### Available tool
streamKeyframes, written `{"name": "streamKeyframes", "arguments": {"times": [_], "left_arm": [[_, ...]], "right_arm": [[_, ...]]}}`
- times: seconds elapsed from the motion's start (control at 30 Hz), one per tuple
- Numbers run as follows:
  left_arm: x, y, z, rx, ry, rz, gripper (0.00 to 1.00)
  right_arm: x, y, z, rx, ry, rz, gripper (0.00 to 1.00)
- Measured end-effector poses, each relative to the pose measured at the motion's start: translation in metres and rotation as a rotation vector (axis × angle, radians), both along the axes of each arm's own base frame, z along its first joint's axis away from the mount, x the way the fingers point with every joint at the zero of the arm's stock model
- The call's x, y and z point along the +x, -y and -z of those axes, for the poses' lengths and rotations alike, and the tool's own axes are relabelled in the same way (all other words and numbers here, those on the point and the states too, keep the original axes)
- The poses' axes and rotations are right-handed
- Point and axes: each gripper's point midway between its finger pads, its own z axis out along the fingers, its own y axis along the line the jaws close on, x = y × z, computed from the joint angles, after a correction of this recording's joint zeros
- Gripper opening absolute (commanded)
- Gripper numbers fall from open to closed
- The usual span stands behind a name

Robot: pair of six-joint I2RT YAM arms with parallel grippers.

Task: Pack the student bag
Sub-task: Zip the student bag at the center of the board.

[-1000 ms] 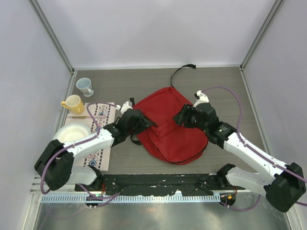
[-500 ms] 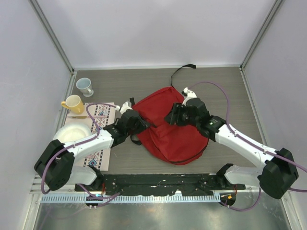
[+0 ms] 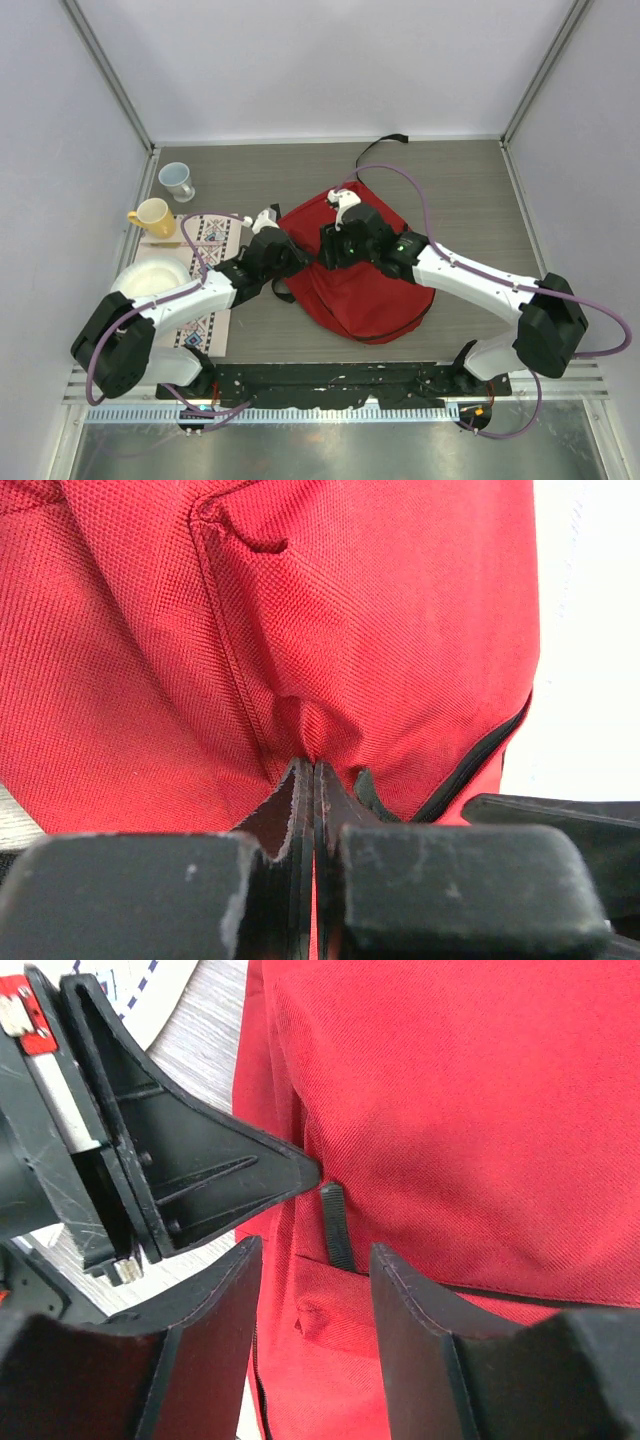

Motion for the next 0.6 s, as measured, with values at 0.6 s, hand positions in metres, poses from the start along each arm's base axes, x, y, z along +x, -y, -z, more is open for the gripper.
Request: {"name": "streamKeyframes", "arguments": {"times": [0.6], "left_arm": [[0.0,-0.001,-0.006,-0.006,0.014,0.035,0.0]], "right_arm": [[0.006,-0.005,0.038,-0.29,0.109,-0.044,0.44]]}}
